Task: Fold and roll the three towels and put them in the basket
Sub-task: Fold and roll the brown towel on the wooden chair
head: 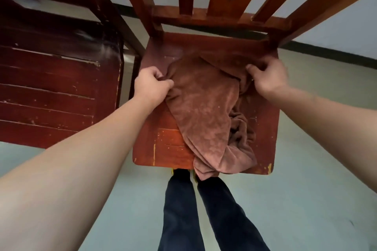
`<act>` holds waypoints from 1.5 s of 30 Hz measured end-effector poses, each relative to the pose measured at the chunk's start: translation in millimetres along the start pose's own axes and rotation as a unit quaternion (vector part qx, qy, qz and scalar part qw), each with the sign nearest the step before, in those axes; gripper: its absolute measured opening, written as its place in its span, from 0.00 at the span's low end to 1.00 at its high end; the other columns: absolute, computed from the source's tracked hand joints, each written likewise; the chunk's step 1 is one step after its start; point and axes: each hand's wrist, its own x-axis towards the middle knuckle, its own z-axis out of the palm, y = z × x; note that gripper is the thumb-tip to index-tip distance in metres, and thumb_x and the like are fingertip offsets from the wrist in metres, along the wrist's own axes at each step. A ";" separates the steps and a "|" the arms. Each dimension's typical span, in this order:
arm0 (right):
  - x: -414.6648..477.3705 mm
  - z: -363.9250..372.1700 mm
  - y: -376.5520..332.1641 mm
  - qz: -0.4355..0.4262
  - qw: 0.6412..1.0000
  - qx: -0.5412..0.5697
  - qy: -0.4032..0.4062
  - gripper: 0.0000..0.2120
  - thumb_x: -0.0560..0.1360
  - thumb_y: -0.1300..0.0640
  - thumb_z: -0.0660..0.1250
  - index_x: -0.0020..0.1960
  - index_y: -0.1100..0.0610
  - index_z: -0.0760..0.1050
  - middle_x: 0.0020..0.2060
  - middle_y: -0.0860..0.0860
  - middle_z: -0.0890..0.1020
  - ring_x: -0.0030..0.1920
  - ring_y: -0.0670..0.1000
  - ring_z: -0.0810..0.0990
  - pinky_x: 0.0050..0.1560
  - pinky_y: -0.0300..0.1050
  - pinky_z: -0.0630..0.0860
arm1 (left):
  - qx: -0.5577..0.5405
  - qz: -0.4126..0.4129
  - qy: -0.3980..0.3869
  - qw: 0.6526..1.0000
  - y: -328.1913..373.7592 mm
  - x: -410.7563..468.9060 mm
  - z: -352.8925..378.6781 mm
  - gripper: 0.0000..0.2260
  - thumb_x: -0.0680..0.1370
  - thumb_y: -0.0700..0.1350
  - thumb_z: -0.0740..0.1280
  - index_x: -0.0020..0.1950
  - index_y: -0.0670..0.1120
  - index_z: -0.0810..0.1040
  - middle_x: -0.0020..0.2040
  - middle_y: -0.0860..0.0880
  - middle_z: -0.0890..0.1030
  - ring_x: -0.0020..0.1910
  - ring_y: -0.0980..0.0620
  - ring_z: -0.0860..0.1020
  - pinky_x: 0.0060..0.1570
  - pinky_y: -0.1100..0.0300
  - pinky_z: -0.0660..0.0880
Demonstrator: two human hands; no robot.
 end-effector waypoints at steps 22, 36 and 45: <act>-101.0 -8.8 -267.5 -0.284 0.945 0.160 -0.021 0.02 0.72 0.55 0.62 0.45 0.49 0.71 0.38 0.50 0.81 0.40 0.54 0.81 0.43 0.56 0.78 | -0.233 -0.149 0.170 0.946 -120.4 -95.4 -183.4 0.11 0.79 0.47 0.63 0.39 0.45 0.77 0.36 0.49 0.76 0.36 0.50 0.72 0.39 0.56 0.71; -106.4 80.9 -201.9 -0.016 0.993 -0.096 -0.067 0.23 0.76 0.52 0.67 0.69 0.51 0.68 0.63 0.56 0.76 0.62 0.59 0.75 0.60 0.51 0.73 | 0.020 -0.165 0.069 0.984 -179.1 -13.0 -209.3 0.09 0.76 0.45 0.66 0.56 0.48 0.77 0.55 0.45 0.80 0.56 0.42 0.76 0.53 0.55 0.71; -131.5 59.6 -87.6 0.212 0.962 -0.155 0.079 0.30 0.72 0.44 0.70 0.69 0.53 0.65 0.66 0.61 0.69 0.66 0.66 0.67 0.62 0.63 0.68 | 0.172 0.232 -0.039 0.956 -76.7 4.8 -161.1 0.13 0.76 0.44 0.65 0.61 0.49 0.74 0.58 0.48 0.72 0.56 0.46 0.73 0.50 0.49 0.74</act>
